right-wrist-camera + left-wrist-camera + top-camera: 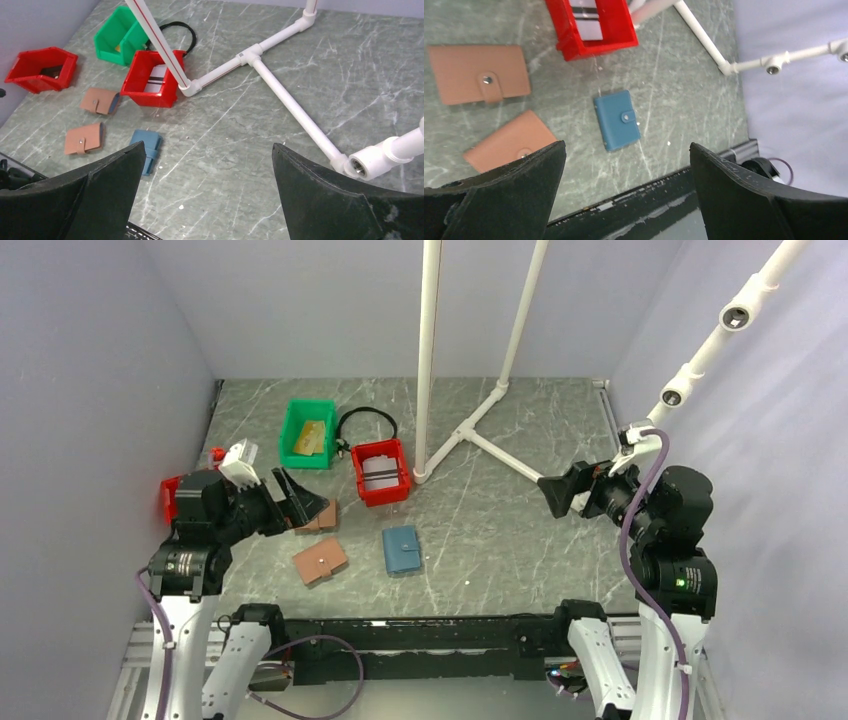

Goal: Take the credit cards out of the card holder
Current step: Open the card holder at the center of the board.

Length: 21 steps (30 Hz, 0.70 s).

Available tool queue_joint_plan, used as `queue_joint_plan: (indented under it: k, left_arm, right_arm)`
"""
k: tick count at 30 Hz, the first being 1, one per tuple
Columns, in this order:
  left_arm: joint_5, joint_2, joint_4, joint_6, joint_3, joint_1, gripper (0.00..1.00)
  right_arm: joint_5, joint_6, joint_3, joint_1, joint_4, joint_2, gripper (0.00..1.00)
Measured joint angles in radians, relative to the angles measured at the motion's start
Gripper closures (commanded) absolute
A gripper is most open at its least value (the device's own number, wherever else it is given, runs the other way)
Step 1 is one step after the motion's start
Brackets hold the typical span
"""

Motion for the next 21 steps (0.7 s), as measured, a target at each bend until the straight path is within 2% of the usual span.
queue_joint_plan:
  k: [7,11,14,18,21]
  left_arm:
    - [0.115,0.054,0.035,-0.023,-0.043,-0.010,0.01]
    - [0.104,0.056,0.081,-0.052,-0.087,-0.095,0.01]
    - [0.022,0.079,0.119,-0.084,-0.109,-0.274,0.01]
    - [-0.208,0.190,0.130,-0.118,-0.087,-0.657,0.01]
    - [-0.355,0.257,0.146,-0.158,-0.085,-0.869,0.01]
  right_arm:
    - [-0.081,-0.019,-0.106,0.000,0.051,-0.011,0.00]
    - [-0.257,-0.163,-0.203,0.000,0.057,-0.002,0.00]
    - [-0.399,-0.293,-0.266,0.000,0.036,0.011,0.00]
    - [-0.493,-0.438,-0.314,0.000,0.001,0.024,0.00]
    - [-0.535,-0.511,-0.344,0.000,0.002,0.033,0.00]
